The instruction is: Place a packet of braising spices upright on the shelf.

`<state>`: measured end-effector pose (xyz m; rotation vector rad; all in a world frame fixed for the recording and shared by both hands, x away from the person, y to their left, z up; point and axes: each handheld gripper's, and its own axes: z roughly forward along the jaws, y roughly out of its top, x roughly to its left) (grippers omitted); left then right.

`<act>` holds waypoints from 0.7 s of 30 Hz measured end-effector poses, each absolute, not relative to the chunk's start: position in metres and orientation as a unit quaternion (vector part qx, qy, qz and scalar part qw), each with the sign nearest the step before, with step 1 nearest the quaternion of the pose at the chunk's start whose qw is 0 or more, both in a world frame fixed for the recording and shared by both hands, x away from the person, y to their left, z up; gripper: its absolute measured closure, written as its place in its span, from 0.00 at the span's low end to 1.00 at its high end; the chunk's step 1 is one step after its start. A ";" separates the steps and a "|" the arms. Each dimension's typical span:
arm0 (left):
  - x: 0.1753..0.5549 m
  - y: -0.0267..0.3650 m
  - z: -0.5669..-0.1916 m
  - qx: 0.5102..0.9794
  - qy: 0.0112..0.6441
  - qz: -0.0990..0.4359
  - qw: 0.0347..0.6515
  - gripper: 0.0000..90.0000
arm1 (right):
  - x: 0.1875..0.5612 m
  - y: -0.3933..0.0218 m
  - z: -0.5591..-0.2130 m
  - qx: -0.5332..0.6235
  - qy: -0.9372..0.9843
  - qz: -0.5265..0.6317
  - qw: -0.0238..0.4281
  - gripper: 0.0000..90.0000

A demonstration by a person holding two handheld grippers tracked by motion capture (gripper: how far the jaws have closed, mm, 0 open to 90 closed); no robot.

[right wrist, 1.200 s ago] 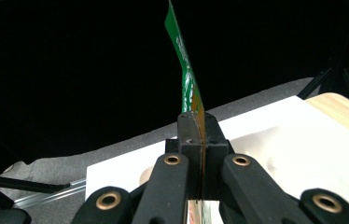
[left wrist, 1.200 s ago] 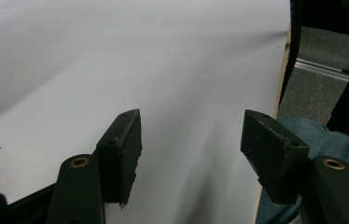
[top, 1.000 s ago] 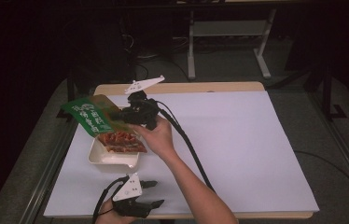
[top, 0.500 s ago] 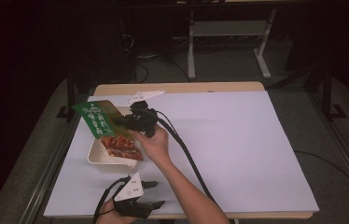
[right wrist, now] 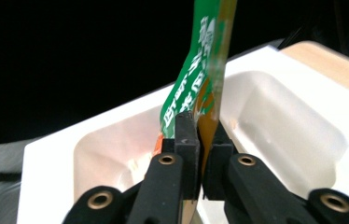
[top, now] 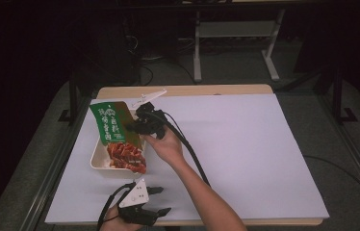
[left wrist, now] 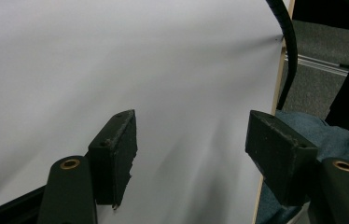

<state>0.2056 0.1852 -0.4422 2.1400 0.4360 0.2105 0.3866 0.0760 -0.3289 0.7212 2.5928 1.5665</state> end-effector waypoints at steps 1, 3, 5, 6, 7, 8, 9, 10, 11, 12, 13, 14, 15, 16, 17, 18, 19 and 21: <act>0.206 0.185 -0.442 0.868 0.176 0.085 0.457 0.37 | 0.389 0.077 -0.329 0.230 0.837 0.497 0.006 0.92; 0.205 0.184 -0.442 0.868 0.176 0.084 0.457 0.37 | 0.391 0.077 -0.330 0.229 0.841 0.490 0.000 0.91; 0.206 0.184 -0.442 0.869 0.173 0.084 0.456 0.37 | 0.395 0.081 -0.331 0.221 0.851 0.475 -0.020 0.86; 0.206 0.184 -0.442 0.869 0.173 0.084 0.456 0.37 | 0.397 0.082 -0.332 0.218 0.856 0.469 -0.021 0.85; 0.206 0.184 -0.442 0.869 0.173 0.084 0.456 0.37 | 0.397 0.082 -0.332 0.218 0.856 0.469 -0.021 0.85; 0.206 0.184 -0.442 0.869 0.173 0.083 0.456 0.37 | 0.398 0.084 -0.333 0.216 0.859 0.464 -0.026 0.85; 0.206 0.184 -0.441 0.868 0.173 0.083 0.457 0.37 | 0.400 0.086 -0.334 0.215 0.863 0.456 -0.032 0.85; 0.205 0.184 -0.441 0.868 0.172 0.084 0.458 0.37 | 0.402 0.088 -0.337 0.212 0.867 0.449 -0.039 0.86; 0.205 0.184 -0.441 0.868 0.172 0.084 0.458 0.37 | 0.403 0.089 -0.339 0.213 0.869 0.445 -0.046 0.87; 0.206 0.184 -0.441 0.868 0.171 0.084 0.458 0.37 | 0.404 0.090 -0.341 0.214 0.871 0.439 -0.051 0.90; 0.205 0.184 -0.441 0.868 0.171 0.083 0.458 0.37 | 0.404 0.091 -0.343 0.213 0.874 0.433 -0.052 0.93; 0.205 0.184 -0.441 0.868 0.171 0.083 0.458 0.37 | 0.404 0.092 -0.345 0.213 0.876 0.429 -0.053 0.97; 0.205 0.184 -0.441 0.868 0.170 0.083 0.459 0.37 | 0.404 0.092 -0.346 0.211 0.877 0.428 -0.057 0.98; 0.205 0.184 -0.441 0.868 0.170 0.083 0.459 0.37 | 0.404 0.092 -0.346 0.211 0.877 0.428 -0.057 0.98; 0.205 0.184 -0.441 0.868 0.169 0.084 0.459 0.37 | 0.402 0.093 -0.346 0.213 0.877 0.427 -0.057 0.99; 0.204 0.184 -0.441 0.869 0.168 0.084 0.459 0.37 | 0.398 0.092 -0.345 0.208 0.876 0.432 -0.051 1.00; 0.204 0.184 -0.440 0.869 0.167 0.084 0.458 0.37 | 0.398 0.092 -0.345 0.208 0.876 0.432 -0.051 1.00; 0.203 0.183 -0.440 0.867 0.165 0.084 0.462 0.37 | 0.392 0.090 -0.343 0.203 0.869 0.448 -0.053 1.00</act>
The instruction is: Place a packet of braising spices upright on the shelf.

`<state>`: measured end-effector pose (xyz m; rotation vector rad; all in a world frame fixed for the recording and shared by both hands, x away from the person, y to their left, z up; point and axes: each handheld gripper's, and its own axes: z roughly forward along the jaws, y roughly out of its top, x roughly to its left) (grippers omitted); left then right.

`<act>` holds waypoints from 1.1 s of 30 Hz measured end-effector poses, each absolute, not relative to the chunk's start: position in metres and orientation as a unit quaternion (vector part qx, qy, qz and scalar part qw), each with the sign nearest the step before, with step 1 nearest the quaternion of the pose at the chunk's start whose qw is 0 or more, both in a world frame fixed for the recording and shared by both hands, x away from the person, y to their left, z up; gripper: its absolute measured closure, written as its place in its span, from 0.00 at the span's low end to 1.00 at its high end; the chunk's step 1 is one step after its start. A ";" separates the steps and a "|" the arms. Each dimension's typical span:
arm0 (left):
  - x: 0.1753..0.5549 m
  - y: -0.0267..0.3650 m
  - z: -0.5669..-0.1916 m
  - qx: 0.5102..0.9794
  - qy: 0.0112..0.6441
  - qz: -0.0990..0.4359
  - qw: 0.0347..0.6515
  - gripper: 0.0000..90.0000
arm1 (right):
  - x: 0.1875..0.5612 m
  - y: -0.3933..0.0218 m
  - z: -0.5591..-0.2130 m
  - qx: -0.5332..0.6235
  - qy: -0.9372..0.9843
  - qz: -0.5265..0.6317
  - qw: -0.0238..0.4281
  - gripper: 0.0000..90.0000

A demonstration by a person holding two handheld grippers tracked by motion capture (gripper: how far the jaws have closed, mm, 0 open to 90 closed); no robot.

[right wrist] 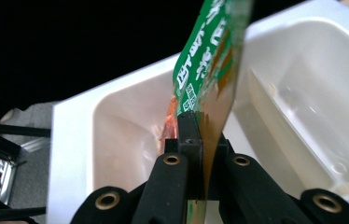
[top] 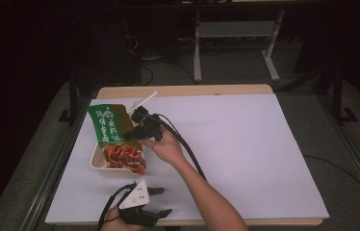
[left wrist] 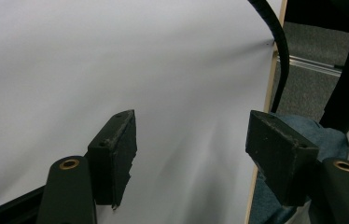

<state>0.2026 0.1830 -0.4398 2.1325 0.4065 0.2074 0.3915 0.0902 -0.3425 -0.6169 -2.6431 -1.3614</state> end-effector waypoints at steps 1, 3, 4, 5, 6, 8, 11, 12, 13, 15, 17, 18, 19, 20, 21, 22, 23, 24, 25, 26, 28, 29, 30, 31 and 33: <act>0.202 0.183 -0.439 0.867 0.164 0.085 0.462 0.37 | 0.389 0.089 -0.341 -0.199 -0.867 -0.454 0.051 1.00; 0.202 0.183 -0.439 0.868 0.163 0.086 0.462 0.37 | 0.386 0.088 -0.339 -0.195 -0.865 -0.460 0.049 1.00; 0.202 0.182 -0.439 0.867 0.163 0.086 0.464 0.37 | 0.382 0.087 -0.336 -0.195 -0.863 -0.464 0.046 1.00; 0.202 0.182 -0.439 0.867 0.162 0.086 0.464 0.37 | 0.380 0.085 -0.334 -0.192 -0.861 -0.468 0.043 1.00; 0.202 0.182 -0.439 0.866 0.162 0.086 0.465 0.37 | 0.377 0.084 -0.331 -0.193 -0.859 -0.472 0.041 1.00; 0.201 0.181 -0.439 0.867 0.161 0.088 0.463 0.36 | 0.371 0.082 -0.325 -0.188 -0.853 -0.486 0.037 1.00; 0.201 0.180 -0.439 0.869 0.157 0.088 0.461 0.36 | 0.367 0.081 -0.322 -0.185 -0.849 -0.493 0.035 1.00; 0.201 0.180 -0.439 0.869 0.157 0.087 0.461 0.36 | 0.365 0.082 -0.322 -0.187 -0.847 -0.496 0.038 1.00; 0.201 0.179 -0.439 0.868 0.157 0.087 0.462 0.36 | 0.365 0.083 -0.322 -0.187 -0.846 -0.498 0.039 1.00; 0.200 0.179 -0.439 0.869 0.156 0.087 0.461 0.36 | 0.364 0.087 -0.327 -0.201 -0.839 -0.505 0.042 1.00; 0.200 0.179 -0.439 0.869 0.156 0.086 0.462 0.36 | 0.365 0.088 -0.330 -0.206 -0.836 -0.507 0.043 1.00; 0.200 0.179 -0.439 0.869 0.154 0.087 0.462 0.36 | 0.365 0.087 -0.334 -0.223 -0.830 -0.510 0.032 1.00; 0.200 0.179 -0.439 0.869 0.154 0.087 0.462 0.36 | 0.365 0.087 -0.334 -0.223 -0.830 -0.510 0.032 1.00; 0.199 0.179 -0.439 0.869 0.153 0.087 0.462 0.36 | 0.366 0.086 -0.336 -0.228 -0.827 -0.513 0.030 1.00; 0.200 0.179 -0.439 0.870 0.152 0.087 0.462 0.36 | 0.367 0.083 -0.341 -0.248 -0.819 -0.517 0.028 1.00; 0.200 0.179 -0.439 0.870 0.151 0.086 0.461 0.36 | 0.367 0.082 -0.344 -0.253 -0.816 -0.519 0.025 1.00; 0.200 0.179 -0.439 0.870 0.150 0.087 0.461 0.36 | 0.367 0.082 -0.344 -0.253 -0.816 -0.519 0.025 1.00; 0.199 0.178 -0.439 0.870 0.149 0.087 0.461 0.36 | 0.366 0.080 -0.350 -0.265 -0.813 -0.518 0.018 1.00; 0.199 0.178 -0.439 0.870 0.149 0.087 0.461 0.36 | 0.366 0.080 -0.350 -0.265 -0.813 -0.518 0.018 1.00; 0.199 0.178 -0.439 0.871 0.149 0.087 0.460 0.36 | 0.364 0.079 -0.354 -0.266 -0.812 -0.519 0.008 1.00; 0.198 0.177 -0.440 0.871 0.149 0.086 0.460 0.36 | 0.362 0.078 -0.355 -0.265 -0.810 -0.524 0.005 1.00; 0.198 0.177 -0.440 0.871 0.149 0.086 0.460 0.36 | 0.362 0.078 -0.355 -0.265 -0.810 -0.524 0.005 1.00; 0.198 0.176 -0.440 0.872 0.148 0.085 0.459 0.36 | 0.361 0.077 -0.356 -0.266 -0.808 -0.526 0.005 1.00; 0.198 0.176 -0.440 0.873 0.147 0.085 0.458 0.36 | 0.360 0.076 -0.357 -0.265 -0.806 -0.528 0.003 1.00; 0.198 0.176 -0.440 0.873 0.147 0.085 0.458 0.36 | 0.358 0.075 -0.358 -0.269 -0.802 -0.533 0.007 1.00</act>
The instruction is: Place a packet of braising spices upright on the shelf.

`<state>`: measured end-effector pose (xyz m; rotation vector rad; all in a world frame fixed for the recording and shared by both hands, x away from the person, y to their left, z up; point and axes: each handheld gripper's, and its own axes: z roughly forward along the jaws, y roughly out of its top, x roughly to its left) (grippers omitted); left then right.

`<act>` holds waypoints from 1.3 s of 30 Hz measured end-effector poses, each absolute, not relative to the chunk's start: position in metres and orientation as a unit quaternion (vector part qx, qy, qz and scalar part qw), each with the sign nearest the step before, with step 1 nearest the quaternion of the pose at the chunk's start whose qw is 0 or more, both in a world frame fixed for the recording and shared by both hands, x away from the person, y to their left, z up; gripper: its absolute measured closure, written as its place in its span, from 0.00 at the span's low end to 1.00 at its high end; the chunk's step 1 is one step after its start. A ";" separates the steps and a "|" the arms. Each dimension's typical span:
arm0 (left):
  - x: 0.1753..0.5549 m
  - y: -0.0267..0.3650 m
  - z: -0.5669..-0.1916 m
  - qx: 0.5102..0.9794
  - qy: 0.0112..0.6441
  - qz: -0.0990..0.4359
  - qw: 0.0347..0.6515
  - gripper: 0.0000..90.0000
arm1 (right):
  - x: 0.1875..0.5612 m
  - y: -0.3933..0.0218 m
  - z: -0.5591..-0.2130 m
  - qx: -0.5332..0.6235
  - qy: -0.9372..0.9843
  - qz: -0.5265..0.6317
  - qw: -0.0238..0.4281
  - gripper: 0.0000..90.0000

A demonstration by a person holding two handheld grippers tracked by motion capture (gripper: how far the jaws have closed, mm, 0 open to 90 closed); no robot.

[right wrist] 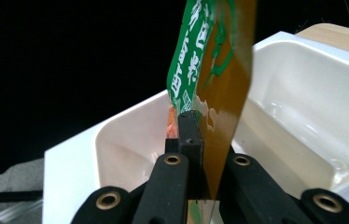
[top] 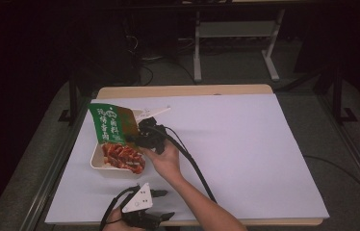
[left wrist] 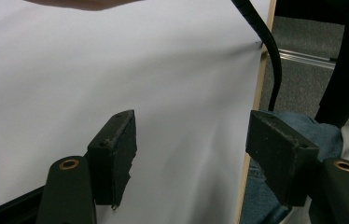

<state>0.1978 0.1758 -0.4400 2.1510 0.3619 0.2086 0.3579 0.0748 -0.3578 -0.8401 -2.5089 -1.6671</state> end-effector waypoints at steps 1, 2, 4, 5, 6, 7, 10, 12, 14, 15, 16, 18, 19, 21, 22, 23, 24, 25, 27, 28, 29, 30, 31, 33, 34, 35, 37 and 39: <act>0.198 0.176 -0.440 0.873 0.146 0.085 0.458 0.36 | 0.357 0.074 -0.358 -0.271 -0.801 -0.535 0.010 1.00; 0.197 0.175 -0.440 0.872 0.147 0.084 0.459 0.36 | 0.356 0.074 -0.359 -0.271 -0.799 -0.537 0.014 1.00; 0.197 0.176 -0.440 0.873 0.146 0.085 0.457 0.36 | 0.355 0.074 -0.359 -0.269 -0.801 -0.535 0.010 1.00; 0.197 0.175 -0.440 0.873 0.146 0.084 0.457 0.36 | 0.354 0.074 -0.360 -0.268 -0.802 -0.534 0.009 1.00; 0.197 0.176 -0.440 0.874 0.145 0.084 0.457 0.36 | 0.353 0.073 -0.361 -0.270 -0.801 -0.534 0.009 1.00; 0.197 0.175 -0.440 0.874 0.145 0.084 0.456 0.36 | 0.352 0.072 -0.362 -0.276 -0.798 -0.536 0.007 1.00; 0.197 0.175 -0.441 0.873 0.146 0.083 0.457 0.36 | 0.352 0.071 -0.363 -0.283 -0.794 -0.538 0.013 1.00; 0.197 0.174 -0.441 0.874 0.146 0.083 0.457 0.36 | 0.351 0.072 -0.362 -0.281 -0.793 -0.540 0.011 1.00; 0.197 0.174 -0.441 0.875 0.145 0.083 0.455 0.36 | 0.349 0.073 -0.361 -0.276 -0.791 -0.546 0.011 1.00; 0.197 0.174 -0.441 0.875 0.145 0.082 0.455 0.36 | 0.349 0.073 -0.361 -0.276 -0.791 -0.546 0.011 1.00; 0.197 0.174 -0.441 0.875 0.145 0.082 0.455 0.36 | 0.347 0.076 -0.361 -0.265 -0.791 -0.551 0.005 1.00; 0.197 0.174 -0.441 0.875 0.144 0.083 0.455 0.36 | 0.345 0.078 -0.361 -0.253 -0.794 -0.553 -0.004 1.00; 0.197 0.174 -0.441 0.875 0.144 0.083 0.455 0.36 | 0.346 0.078 -0.362 -0.252 -0.794 -0.554 -0.005 1.00; 0.197 0.174 -0.441 0.875 0.144 0.083 0.455 0.36 | 0.346 0.077 -0.363 -0.253 -0.793 -0.554 -0.002 1.00; 0.197 0.174 -0.441 0.875 0.143 0.083 0.454 0.36 | 0.347 0.075 -0.364 -0.253 -0.792 -0.556 -0.001 1.00; 0.197 0.174 -0.441 0.876 0.142 0.083 0.454 0.36 | 0.348 0.074 -0.366 -0.254 -0.790 -0.557 -0.001 1.00; 0.197 0.174 -0.441 0.875 0.142 0.084 0.455 0.36 | 0.349 0.072 -0.369 -0.254 -0.791 -0.557 -0.003 1.00; 0.197 0.174 -0.441 0.875 0.142 0.084 0.455 0.36 | 0.349 0.072 -0.370 -0.253 -0.792 -0.556 -0.005 1.00; 0.197 0.174 -0.441 0.876 0.143 0.084 0.454 0.36 | 0.350 0.072 -0.372 -0.252 -0.795 -0.551 -0.009 1.00; 0.197 0.174 -0.441 0.876 0.143 0.084 0.454 0.36 | 0.350 0.072 -0.372 -0.252 -0.795 -0.551 -0.009 1.00; 0.197 0.174 -0.442 0.876 0.143 0.083 0.454 0.36 | 0.352 0.071 -0.374 -0.254 -0.796 -0.549 -0.014 1.00; 0.197 0.173 -0.442 0.876 0.142 0.083 0.454 0.36 | 0.353 0.069 -0.376 -0.255 -0.798 -0.545 -0.014 1.00; 0.197 0.173 -0.442 0.876 0.141 0.083 0.454 0.36 | 0.354 0.069 -0.377 -0.256 -0.800 -0.543 -0.016 1.00; 0.197 0.172 -0.442 0.876 0.141 0.083 0.454 0.36 | 0.355 0.066 -0.380 -0.260 -0.801 -0.538 -0.016 1.00; 0.197 0.172 -0.442 0.876 0.141 0.082 0.454 0.36 | 0.355 0.066 -0.380 -0.260 -0.801 -0.538 -0.016 1.00; 0.198 0.172 -0.442 0.876 0.141 0.082 0.454 0.36 | 0.355 0.065 -0.381 -0.261 -0.800 -0.540 -0.012 1.00; 0.198 0.172 -0.442 0.875 0.142 0.082 0.455 0.36 | 0.356 0.064 -0.381 -0.260 -0.797 -0.546 -0.003 1.00; 0.197 0.172 -0.442 0.876 0.141 0.082 0.455 0.36 | 0.354 0.066 -0.380 -0.248 -0.798 -0.549 -0.009 1.00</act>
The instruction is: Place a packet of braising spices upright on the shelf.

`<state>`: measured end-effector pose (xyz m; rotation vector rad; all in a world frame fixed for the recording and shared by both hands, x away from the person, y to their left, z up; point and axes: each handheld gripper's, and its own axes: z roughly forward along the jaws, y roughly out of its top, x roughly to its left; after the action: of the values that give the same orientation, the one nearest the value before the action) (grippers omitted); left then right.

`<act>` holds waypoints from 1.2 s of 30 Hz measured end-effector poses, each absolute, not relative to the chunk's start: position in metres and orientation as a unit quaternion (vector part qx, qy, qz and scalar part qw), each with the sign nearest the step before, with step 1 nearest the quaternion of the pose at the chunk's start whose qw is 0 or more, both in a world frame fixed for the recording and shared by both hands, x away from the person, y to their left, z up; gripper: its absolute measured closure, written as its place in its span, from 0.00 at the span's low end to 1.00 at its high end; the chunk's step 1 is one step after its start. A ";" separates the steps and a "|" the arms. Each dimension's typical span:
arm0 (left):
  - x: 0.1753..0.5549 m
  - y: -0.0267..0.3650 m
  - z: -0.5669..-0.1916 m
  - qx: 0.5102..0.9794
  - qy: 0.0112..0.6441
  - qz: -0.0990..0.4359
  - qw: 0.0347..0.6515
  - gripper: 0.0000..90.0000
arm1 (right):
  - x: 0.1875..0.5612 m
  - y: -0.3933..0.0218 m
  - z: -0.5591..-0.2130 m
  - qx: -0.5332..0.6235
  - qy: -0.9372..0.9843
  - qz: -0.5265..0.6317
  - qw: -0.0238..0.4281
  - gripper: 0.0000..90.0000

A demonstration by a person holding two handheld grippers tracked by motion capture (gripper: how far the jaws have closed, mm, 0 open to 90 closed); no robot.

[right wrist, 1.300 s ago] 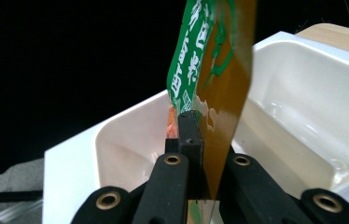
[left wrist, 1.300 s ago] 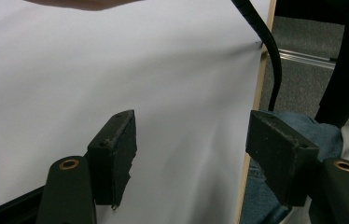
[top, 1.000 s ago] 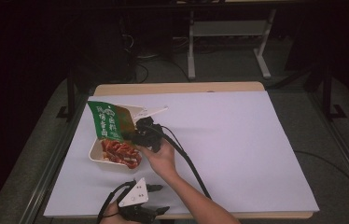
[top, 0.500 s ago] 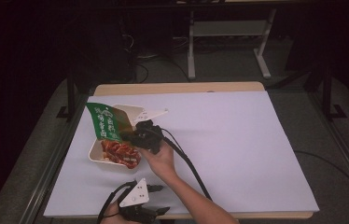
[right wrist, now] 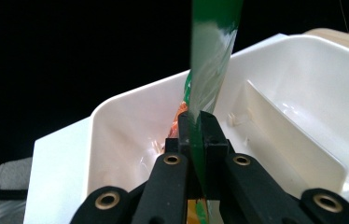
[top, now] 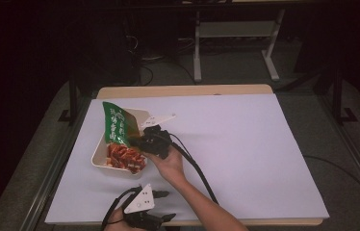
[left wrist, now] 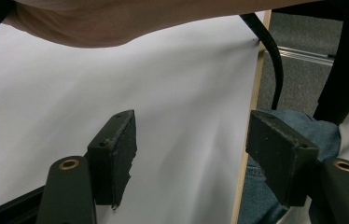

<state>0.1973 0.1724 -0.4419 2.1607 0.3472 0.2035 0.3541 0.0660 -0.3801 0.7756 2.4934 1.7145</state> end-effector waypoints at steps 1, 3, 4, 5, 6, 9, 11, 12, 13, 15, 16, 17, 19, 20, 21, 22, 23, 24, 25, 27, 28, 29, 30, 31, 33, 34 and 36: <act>0.197 0.173 -0.442 0.876 0.140 0.083 0.454 0.36 | 0.353 0.067 -0.379 0.244 0.800 0.548 0.009 1.00; 0.197 0.173 -0.442 0.876 0.140 0.083 0.454 0.36 | 0.354 0.067 -0.377 0.232 0.804 0.548 0.007 1.00; 0.198 0.173 -0.441 0.876 0.139 0.084 0.454 0.36 | 0.355 0.068 -0.375 0.228 0.806 0.547 0.005 1.00; 0.197 0.173 -0.441 0.875 0.139 0.084 0.455 0.36 | 0.355 0.068 -0.375 0.228 0.806 0.547 0.005 1.00; 0.197 0.173 -0.441 0.875 0.139 0.084 0.456 0.36 | 0.356 0.070 -0.373 0.214 0.807 0.551 -0.001 1.00; 0.197 0.174 -0.441 0.874 0.142 0.083 0.457 0.36 | 0.357 0.073 -0.368 0.197 0.811 0.551 -0.004 1.00; 0.198 0.174 -0.440 0.874 0.141 0.084 0.458 0.36 | 0.358 0.080 -0.360 0.169 0.816 0.552 -0.002 1.00; 0.197 0.175 -0.440 0.872 0.142 0.085 0.460 0.36 | 0.358 0.080 -0.359 0.163 0.814 0.557 -0.005 1.00; 0.197 0.175 -0.440 0.872 0.143 0.085 0.460 0.36 | 0.357 0.079 -0.359 0.163 0.809 0.565 -0.011 1.00; 0.197 0.175 -0.440 0.872 0.143 0.085 0.460 0.36 | 0.356 0.079 -0.359 0.162 0.803 0.573 -0.016 1.00; 0.198 0.175 -0.440 0.872 0.142 0.085 0.460 0.36 | 0.355 0.079 -0.360 0.161 0.798 0.580 -0.018 1.00; 0.197 0.175 -0.440 0.872 0.142 0.084 0.460 0.36 | 0.356 0.082 -0.363 0.161 0.795 0.585 -0.021 1.00; 0.197 0.174 -0.440 0.873 0.139 0.086 0.459 0.36 | 0.357 0.084 -0.365 0.161 0.794 0.586 -0.020 1.00; 0.197 0.174 -0.440 0.873 0.139 0.086 0.459 0.36 | 0.357 0.084 -0.365 0.161 0.794 0.586 -0.020 1.00; 0.197 0.174 -0.439 0.873 0.138 0.087 0.460 0.36 | 0.360 0.087 -0.366 0.156 0.799 0.581 -0.005 1.00; 0.197 0.174 -0.439 0.872 0.140 0.087 0.461 0.36 | 0.361 0.088 -0.366 0.156 0.802 0.577 -0.001 1.00; 0.197 0.174 -0.439 0.872 0.140 0.087 0.461 0.36 | 0.361 0.088 -0.366 0.156 0.802 0.577 -0.001 1.00; 0.197 0.174 -0.439 0.872 0.141 0.087 0.461 0.36 | 0.364 0.088 -0.368 0.160 0.801 0.576 0.000 1.00; 0.198 0.175 -0.439 0.873 0.140 0.086 0.460 0.36 | 0.364 0.087 -0.369 0.165 0.801 0.575 -0.001 1.00; 0.198 0.175 -0.440 0.873 0.140 0.086 0.459 0.36 | 0.363 0.085 -0.371 0.175 0.804 0.568 0.009 0.99; 0.197 0.175 -0.440 0.873 0.140 0.086 0.459 0.36 | 0.363 0.085 -0.371 0.175 0.804 0.568 0.009 0.99; 0.197 0.174 -0.440 0.873 0.140 0.086 0.460 0.36 | 0.365 0.084 -0.372 0.185 0.811 0.555 0.014 0.97; 0.197 0.174 -0.439 0.873 0.140 0.086 0.459 0.36 | 0.365 0.084 -0.372 0.185 0.811 0.555 0.014 0.97; 0.197 0.174 -0.439 0.873 0.138 0.087 0.459 0.36 | 0.368 0.084 -0.376 0.200 0.824 0.530 0.011 0.86; 0.197 0.173 -0.439 0.873 0.138 0.087 0.459 0.36 | 0.371 0.085 -0.382 0.207 0.835 0.509 0.001 0.83; 0.197 0.173 -0.439 0.873 0.138 0.087 0.459 0.36 | 0.373 0.085 -0.384 0.209 0.838 0.504 -0.007 0.84; 0.197 0.173 -0.439 0.873 0.138 0.087 0.459 0.36 | 0.373 0.086 -0.387 0.209 0.839 0.502 -0.021 0.86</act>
<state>0.1974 0.1732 -0.4392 2.1507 0.3409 0.2148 0.3734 0.0859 -0.3874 0.6665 2.6711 1.6001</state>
